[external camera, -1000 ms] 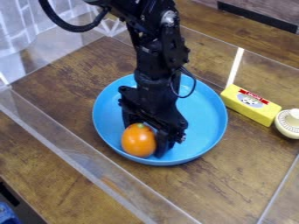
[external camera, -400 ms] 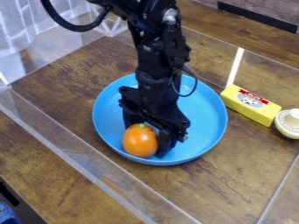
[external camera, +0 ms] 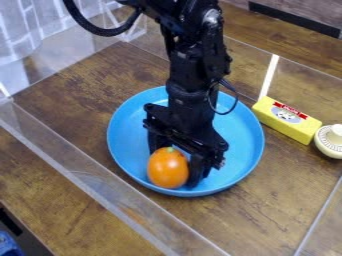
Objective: Remove the orange ball from inside the blue tray and put it on the table
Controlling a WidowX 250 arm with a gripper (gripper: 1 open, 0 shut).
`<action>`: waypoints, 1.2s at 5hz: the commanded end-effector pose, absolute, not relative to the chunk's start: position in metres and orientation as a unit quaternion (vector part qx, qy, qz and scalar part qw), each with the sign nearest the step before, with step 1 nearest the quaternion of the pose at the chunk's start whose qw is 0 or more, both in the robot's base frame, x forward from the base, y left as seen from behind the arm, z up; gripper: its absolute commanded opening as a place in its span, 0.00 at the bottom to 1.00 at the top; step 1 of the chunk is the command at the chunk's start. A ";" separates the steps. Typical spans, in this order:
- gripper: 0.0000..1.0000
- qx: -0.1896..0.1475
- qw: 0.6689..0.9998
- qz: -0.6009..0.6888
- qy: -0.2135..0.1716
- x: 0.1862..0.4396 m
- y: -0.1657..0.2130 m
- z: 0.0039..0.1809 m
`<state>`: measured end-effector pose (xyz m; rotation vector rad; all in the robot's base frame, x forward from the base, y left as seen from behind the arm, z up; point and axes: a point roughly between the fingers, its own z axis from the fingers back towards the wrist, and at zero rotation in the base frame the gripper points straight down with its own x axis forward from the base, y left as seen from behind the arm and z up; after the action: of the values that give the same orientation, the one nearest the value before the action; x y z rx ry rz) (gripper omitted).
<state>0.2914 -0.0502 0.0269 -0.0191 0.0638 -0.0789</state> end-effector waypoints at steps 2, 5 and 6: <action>0.00 -0.022 0.998 -0.045 -0.026 0.311 -0.054 0.066; 0.00 -0.025 0.997 -0.056 -0.051 0.323 -0.043 0.077; 0.00 -0.024 0.996 -0.056 -0.059 0.326 -0.038 0.076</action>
<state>0.3125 -0.0430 0.0444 -0.0435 -0.0092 -0.1302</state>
